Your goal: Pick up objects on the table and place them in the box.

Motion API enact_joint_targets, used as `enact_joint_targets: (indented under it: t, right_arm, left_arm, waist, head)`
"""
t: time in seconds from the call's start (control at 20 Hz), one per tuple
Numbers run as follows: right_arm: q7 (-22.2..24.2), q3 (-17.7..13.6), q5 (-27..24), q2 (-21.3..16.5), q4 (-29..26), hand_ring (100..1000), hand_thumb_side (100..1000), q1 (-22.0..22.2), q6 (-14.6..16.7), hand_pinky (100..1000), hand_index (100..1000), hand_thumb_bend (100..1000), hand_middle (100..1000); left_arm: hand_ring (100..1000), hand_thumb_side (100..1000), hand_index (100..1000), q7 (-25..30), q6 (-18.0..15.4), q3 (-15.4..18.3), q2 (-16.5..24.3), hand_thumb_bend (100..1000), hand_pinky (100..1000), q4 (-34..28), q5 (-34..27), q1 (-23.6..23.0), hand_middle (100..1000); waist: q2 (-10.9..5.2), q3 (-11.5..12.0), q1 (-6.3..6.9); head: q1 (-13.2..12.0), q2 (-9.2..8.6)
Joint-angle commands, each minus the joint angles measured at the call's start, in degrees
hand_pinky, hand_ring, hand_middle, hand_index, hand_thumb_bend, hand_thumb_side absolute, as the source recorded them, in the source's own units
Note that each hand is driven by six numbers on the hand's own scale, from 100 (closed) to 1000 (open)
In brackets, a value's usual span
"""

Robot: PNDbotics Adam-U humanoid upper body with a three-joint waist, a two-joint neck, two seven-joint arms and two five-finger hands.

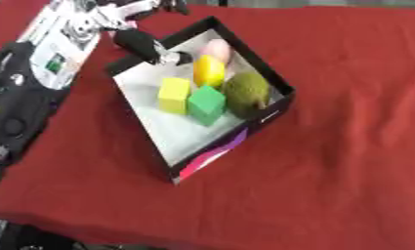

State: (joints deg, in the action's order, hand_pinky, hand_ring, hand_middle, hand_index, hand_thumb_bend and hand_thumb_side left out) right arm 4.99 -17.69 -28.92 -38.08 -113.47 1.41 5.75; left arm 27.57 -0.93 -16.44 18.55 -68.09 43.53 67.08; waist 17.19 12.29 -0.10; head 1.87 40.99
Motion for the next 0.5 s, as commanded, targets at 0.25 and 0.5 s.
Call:
enact_joint_targets:
  t: [0.25,0.5]
  right_arm:
    - [-0.8,-1.3,1.5,-1.6,-1.1,681,521,1.0,0.7,941,884,100,655]
    - [-1.0,-1.4,2.0,-1.4,-1.1,681,523,1.4,1.2,942,884,100,655]
  left_arm:
    - [907,553,898,3.5,1.2,5.4,11.4,564,903,2.0,-2.1,1.5,837]
    - [915,563,897,7.9,-2.5,7.0,18.6,633,908,5.3,-3.5,0.4,838]
  waist:
    - [-1.71,0.9,0.01]
    - [-1.49,0.9,-0.31]
  head:
    - [2.0,0.09]
    - [2.6,-0.31]
